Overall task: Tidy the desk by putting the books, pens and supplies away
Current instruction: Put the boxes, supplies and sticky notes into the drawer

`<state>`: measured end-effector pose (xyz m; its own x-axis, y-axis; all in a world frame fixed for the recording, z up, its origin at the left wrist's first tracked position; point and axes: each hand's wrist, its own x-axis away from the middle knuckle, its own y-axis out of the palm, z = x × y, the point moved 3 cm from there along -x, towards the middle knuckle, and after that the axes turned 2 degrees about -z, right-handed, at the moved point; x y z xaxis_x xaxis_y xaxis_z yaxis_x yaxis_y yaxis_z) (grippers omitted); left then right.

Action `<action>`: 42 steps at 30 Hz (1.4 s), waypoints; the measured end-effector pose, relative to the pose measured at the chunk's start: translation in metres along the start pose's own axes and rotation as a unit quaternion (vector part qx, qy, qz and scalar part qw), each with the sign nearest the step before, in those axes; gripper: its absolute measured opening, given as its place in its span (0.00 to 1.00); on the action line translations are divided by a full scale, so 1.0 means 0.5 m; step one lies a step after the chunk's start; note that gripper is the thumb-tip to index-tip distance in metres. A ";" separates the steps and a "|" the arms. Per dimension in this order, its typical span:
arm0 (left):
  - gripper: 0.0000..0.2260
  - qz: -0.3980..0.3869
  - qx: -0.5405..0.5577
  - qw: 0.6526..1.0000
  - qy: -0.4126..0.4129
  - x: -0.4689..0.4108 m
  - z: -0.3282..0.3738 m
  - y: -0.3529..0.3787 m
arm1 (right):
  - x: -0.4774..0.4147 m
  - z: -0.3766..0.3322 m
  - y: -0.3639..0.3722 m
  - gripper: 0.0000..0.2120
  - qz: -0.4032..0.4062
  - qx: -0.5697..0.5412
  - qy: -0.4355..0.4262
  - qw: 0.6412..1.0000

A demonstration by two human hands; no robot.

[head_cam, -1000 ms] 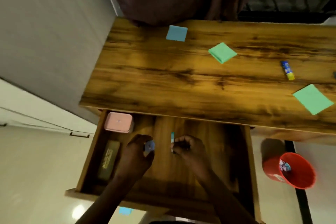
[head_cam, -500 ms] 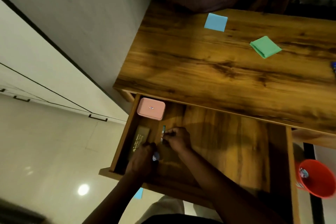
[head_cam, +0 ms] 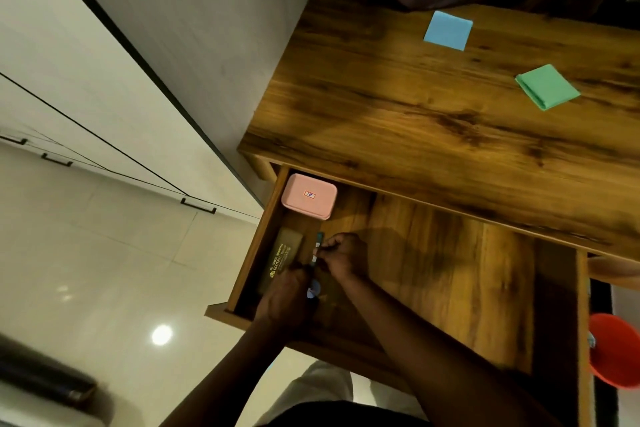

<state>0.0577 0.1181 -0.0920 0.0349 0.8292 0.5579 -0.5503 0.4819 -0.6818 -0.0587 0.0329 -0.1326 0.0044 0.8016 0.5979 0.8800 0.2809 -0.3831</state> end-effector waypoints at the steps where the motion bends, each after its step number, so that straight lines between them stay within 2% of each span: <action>1: 0.14 0.006 -0.003 1.000 0.003 0.004 0.001 -0.004 | 0.001 -0.001 -0.002 0.18 0.005 0.001 0.001 1.000; 4: 0.15 0.025 -0.006 1.000 -0.004 0.014 0.004 -0.016 | 0.008 -0.003 -0.006 0.17 -0.003 0.002 0.003 1.000; 8: 0.16 0.075 0.007 0.997 0.000 0.020 0.027 -0.043 | 0.021 -0.005 -0.023 0.06 -0.011 -0.012 0.007 1.000; 13: 0.18 0.132 -0.020 0.990 0.050 0.023 0.097 -0.096 | 0.056 -0.024 -0.086 0.06 -0.015 -0.062 0.026 0.998; 19: 0.14 0.177 -0.020 0.975 0.133 -0.007 0.245 -0.133 | 0.106 -0.024 -0.248 0.03 0.013 -0.156 -0.019 0.987; 23: 0.14 0.184 -0.043 0.964 0.188 -0.041 0.359 -0.132 | 0.149 -0.017 -0.387 0.04 0.072 -0.188 -0.056 0.978; 29: 0.12 0.148 -0.048 0.950 0.272 -0.087 0.559 -0.097 | 0.181 0.018 -0.600 0.05 0.183 -0.223 -0.086 0.954; 32: 0.14 0.118 -0.061 0.947 0.294 -0.114 0.661 -0.062 | 0.196 0.045 -0.716 0.04 0.230 -0.222 -0.105 0.942; 35: 0.17 0.127 -0.064 0.938 0.316 -0.142 0.764 -0.027 | 0.193 0.078 -0.826 0.04 0.269 -0.224 -0.120 0.929; 42: 0.13 0.143 -0.065 0.925 0.347 -0.227 0.996 0.066 | 0.132 0.178 -1.053 0.04 0.336 -0.194 -0.102 0.916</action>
<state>-0.3799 -0.1013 0.0577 0.4551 0.8884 -0.0602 -0.5158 0.2079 -0.8311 -0.5640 -0.0153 0.0461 0.5535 0.8174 0.1598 0.8137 -0.4897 -0.3131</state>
